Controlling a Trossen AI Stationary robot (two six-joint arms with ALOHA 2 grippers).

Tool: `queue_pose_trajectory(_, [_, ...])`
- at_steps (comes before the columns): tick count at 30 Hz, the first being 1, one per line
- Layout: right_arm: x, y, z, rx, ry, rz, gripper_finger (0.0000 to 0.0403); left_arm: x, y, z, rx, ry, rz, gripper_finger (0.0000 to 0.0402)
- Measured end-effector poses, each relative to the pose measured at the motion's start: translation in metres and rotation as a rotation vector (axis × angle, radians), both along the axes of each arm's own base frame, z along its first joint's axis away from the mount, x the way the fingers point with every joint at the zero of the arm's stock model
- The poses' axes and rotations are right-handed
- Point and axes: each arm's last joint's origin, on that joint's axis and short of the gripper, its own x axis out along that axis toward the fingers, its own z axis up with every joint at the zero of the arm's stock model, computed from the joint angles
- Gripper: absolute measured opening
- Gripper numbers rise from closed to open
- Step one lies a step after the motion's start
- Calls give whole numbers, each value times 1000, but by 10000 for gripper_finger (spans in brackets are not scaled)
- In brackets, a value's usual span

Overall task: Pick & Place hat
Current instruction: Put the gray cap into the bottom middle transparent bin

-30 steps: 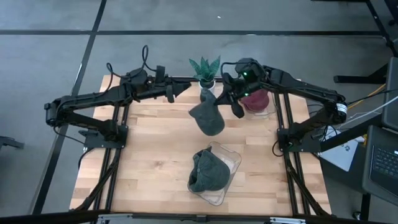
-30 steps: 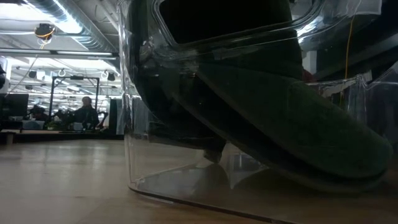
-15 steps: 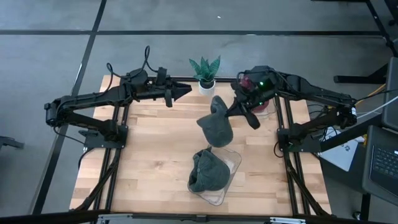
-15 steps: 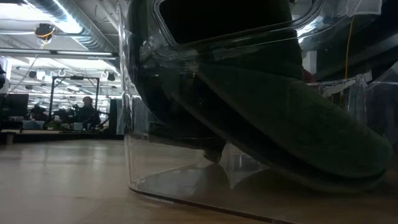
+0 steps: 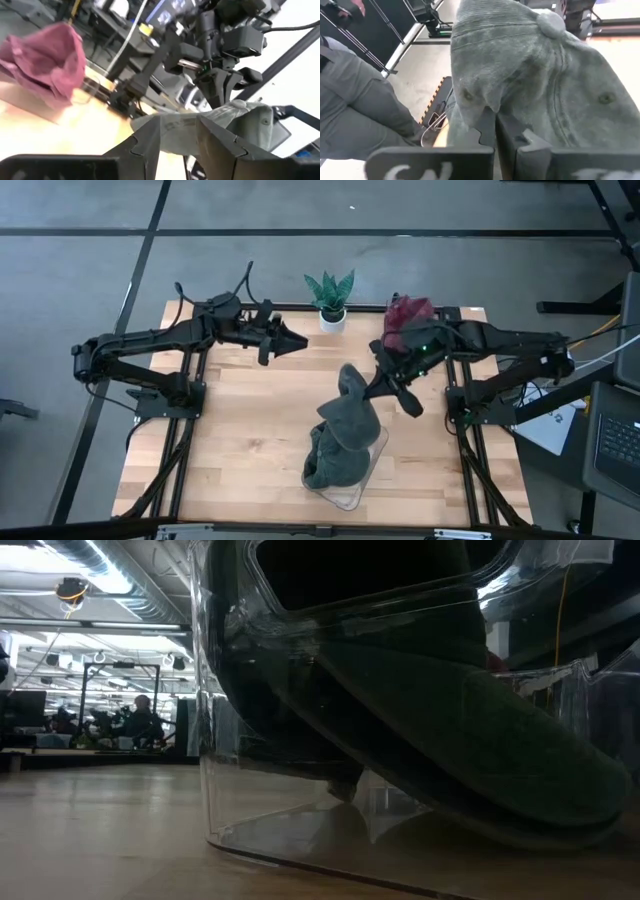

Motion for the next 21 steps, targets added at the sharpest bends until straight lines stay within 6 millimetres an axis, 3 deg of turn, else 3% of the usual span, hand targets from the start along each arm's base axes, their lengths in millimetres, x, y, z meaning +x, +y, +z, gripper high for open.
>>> queue_pose_trajectory(14, [29,56,-32,-103,106,20,0,4,-25,-7,-15,67,-117,116])
queue_pose_trajectory(21, [40,66,-71,-203,151,30,0,6,-37,-8,-38,90,-159,116])
